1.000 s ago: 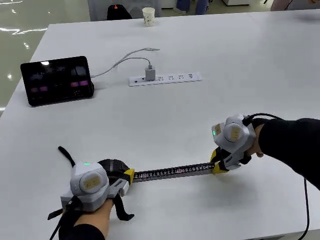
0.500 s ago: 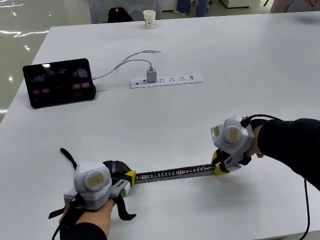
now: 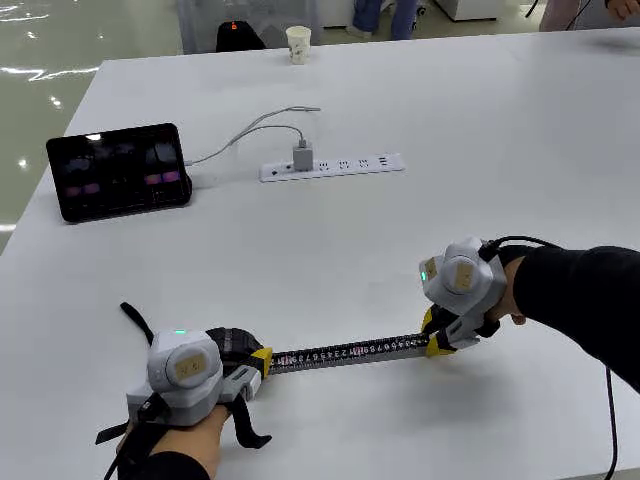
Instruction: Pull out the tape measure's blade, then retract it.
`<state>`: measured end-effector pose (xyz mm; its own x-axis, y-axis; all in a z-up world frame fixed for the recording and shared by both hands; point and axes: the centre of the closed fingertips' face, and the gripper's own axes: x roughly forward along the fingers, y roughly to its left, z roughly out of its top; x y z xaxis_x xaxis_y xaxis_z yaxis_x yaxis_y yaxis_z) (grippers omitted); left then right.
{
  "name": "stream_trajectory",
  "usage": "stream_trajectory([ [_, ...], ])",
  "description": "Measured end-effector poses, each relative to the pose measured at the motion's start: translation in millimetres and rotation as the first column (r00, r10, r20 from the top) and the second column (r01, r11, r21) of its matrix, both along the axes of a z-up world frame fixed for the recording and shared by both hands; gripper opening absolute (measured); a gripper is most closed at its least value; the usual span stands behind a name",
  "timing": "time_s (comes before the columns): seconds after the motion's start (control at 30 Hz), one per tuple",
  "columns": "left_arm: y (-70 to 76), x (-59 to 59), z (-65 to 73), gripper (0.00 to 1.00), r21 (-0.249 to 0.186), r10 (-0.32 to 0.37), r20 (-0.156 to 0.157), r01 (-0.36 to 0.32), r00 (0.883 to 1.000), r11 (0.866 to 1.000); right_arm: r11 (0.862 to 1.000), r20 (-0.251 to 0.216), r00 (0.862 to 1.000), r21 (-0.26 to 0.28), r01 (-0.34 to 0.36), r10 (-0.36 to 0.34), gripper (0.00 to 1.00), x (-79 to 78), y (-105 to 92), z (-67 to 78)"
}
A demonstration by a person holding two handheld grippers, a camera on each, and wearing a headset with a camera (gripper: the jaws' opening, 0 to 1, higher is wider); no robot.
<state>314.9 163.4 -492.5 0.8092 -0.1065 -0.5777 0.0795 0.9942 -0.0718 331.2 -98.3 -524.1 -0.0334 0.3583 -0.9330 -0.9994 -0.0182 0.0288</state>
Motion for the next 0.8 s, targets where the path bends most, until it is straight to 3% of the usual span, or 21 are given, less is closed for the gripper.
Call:
stream_trajectory([
  [0.8, -0.6, 0.8, 0.8, 0.6, 0.0, 0.003, -0.015, -0.003, 1.0, 1.0, 1.0, 0.012, 1.0, -0.013, -0.012, 0.012, 0.11, -2.1, 6.8, -1.0],
])
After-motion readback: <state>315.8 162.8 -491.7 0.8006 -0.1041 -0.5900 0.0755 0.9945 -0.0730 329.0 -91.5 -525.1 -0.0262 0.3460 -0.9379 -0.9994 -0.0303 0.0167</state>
